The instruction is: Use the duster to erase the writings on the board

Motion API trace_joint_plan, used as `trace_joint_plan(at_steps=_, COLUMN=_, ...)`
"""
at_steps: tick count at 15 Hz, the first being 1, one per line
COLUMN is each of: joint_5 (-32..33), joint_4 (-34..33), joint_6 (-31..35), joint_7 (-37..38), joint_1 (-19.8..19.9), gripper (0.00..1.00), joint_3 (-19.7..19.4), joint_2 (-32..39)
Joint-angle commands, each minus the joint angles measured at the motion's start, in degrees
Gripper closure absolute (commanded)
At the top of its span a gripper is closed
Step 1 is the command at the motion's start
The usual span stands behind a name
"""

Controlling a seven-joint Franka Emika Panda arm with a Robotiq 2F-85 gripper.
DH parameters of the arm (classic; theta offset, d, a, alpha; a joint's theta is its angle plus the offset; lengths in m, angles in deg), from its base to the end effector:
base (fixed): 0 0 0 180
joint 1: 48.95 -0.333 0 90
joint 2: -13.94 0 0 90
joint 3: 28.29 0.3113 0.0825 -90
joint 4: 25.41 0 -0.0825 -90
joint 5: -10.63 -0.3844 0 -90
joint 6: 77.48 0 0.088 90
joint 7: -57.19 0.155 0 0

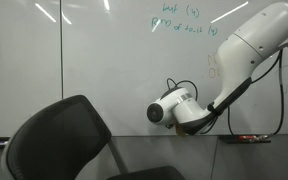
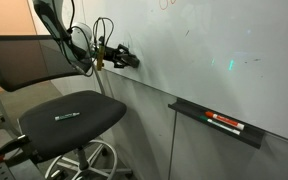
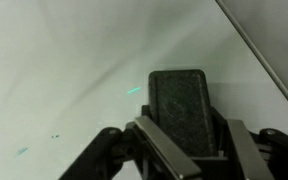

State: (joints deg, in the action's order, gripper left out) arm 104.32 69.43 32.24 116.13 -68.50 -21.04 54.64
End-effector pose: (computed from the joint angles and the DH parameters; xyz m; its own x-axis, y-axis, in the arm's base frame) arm 0.6735 0.1985 0.2010 0.7648 0.5868 0.2660 -0.0293 -0.3807 0.9242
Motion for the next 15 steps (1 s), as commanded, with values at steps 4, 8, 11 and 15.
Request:
trace_joint_plan(at_steps=4, joint_5=0.8, joint_4=-4.0, joint_6=1.1, joint_7=-2.1, joint_1=0.1, gripper=0.69, joint_3=2.3, joint_2=2.0)
trace_joint_plan(at_steps=8, joint_5=-0.1, joint_4=-6.8, joint_6=2.2, joint_7=-3.2, joint_1=-1.2, gripper=0.69, joint_3=4.3, joint_2=4.3)
trace_joint_plan(at_steps=11, joint_5=-0.1, joint_4=-9.3, joint_6=2.7, joint_7=-4.7, joint_1=-2.0, gripper=0.69, joint_3=4.6, joint_2=6.1)
trace_joint_plan(at_steps=15, joint_5=0.6, joint_4=-12.8, joint_6=2.5, joint_7=-7.2, joint_1=-2.3, gripper=0.69, joint_3=3.6, joint_2=8.1)
